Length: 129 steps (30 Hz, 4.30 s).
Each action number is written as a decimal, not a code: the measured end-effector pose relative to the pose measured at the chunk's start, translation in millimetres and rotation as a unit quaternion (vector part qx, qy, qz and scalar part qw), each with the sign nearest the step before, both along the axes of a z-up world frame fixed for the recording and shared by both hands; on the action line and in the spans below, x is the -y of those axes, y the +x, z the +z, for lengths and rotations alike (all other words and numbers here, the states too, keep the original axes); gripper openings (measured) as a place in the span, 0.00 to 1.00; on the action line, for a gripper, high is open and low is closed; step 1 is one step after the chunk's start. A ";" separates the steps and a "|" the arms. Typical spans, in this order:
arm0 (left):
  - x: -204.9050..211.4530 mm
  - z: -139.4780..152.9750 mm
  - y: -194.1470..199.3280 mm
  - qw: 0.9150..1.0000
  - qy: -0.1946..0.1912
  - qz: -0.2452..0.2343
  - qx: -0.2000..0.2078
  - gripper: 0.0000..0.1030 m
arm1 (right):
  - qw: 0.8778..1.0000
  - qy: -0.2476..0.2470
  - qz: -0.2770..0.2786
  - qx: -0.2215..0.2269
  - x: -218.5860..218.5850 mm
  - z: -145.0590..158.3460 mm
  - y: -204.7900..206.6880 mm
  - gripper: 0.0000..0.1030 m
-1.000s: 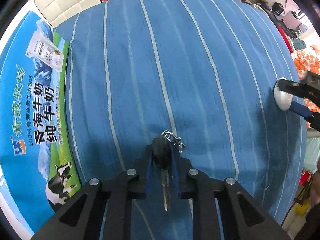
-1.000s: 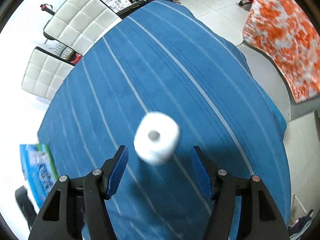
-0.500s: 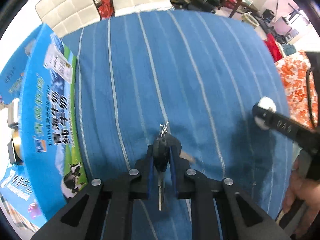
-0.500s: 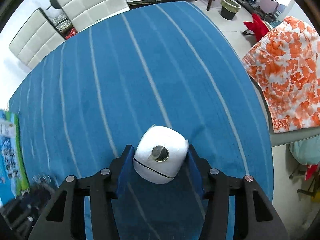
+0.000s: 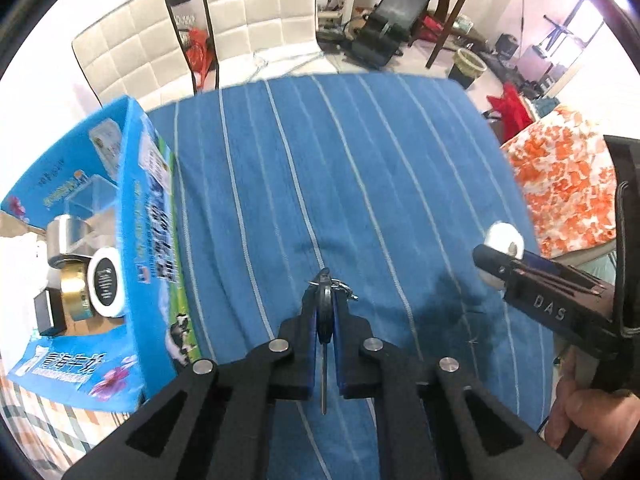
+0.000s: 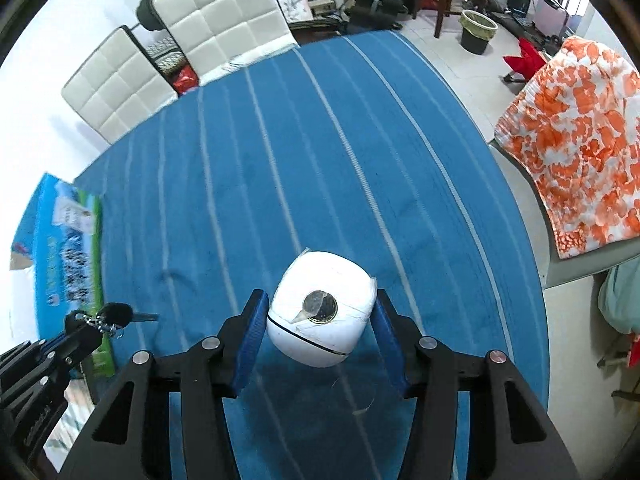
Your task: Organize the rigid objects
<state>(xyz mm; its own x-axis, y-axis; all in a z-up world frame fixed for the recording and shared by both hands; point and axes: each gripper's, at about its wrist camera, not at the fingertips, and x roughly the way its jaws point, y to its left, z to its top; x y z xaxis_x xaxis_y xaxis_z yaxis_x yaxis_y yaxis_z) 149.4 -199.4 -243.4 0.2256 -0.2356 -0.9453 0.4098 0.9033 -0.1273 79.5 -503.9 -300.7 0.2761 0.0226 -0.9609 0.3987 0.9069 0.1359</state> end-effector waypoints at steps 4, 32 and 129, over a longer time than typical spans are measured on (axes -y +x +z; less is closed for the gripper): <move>-13.0 30.5 -6.2 1.000 -0.013 0.001 0.028 0.05 | 1.000 0.009 0.017 0.020 -23.8 25.8 -4.4 0.53; -244.5 99.7 23.1 0.988 -0.024 0.103 0.110 0.05 | 0.982 0.019 0.148 0.116 -302.2 162.7 41.2 0.53; -325.7 199.9 -64.2 0.984 0.002 0.153 0.096 0.99 | 0.979 0.010 0.185 0.085 -375.1 256.8 -22.7 1.00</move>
